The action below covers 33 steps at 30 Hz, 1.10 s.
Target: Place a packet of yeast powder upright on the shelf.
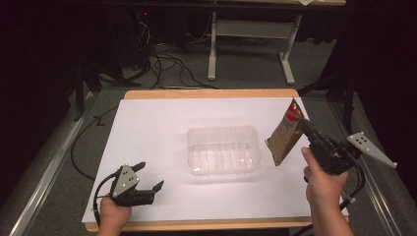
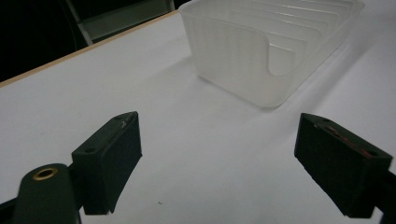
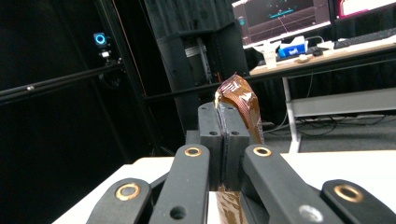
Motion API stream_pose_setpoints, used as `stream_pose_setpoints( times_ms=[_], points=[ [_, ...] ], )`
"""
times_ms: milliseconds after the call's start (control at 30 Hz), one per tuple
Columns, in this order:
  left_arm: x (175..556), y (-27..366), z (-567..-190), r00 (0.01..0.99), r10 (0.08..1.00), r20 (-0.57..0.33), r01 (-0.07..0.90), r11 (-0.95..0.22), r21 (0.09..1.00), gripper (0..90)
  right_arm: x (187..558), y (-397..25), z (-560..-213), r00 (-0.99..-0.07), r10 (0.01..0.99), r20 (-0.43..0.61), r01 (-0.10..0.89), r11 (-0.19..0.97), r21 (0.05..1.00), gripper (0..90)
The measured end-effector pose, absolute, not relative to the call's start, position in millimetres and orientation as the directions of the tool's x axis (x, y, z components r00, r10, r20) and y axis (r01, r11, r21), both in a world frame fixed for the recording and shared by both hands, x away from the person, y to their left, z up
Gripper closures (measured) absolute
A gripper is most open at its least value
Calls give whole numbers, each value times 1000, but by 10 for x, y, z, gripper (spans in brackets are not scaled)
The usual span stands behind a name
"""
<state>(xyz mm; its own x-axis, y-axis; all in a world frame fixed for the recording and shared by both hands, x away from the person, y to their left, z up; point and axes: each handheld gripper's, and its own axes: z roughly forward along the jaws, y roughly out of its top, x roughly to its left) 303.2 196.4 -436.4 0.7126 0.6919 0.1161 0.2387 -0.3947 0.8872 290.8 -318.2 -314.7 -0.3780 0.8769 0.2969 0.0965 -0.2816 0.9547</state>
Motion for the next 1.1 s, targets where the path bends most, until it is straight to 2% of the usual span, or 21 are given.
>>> stream_pose_setpoints(
  times_ms=[367,1100],
  points=[
    [3024,1963,-4358,713,692,116,235,-391,890,153,2960,-2955,-2883,-424,858,289,71,-286,955,900],
    [3013,1969,-4348,714,691,113,232,-385,893,153,3186,-2439,-2920,-473,829,299,116,-278,954,900]
  ],
)
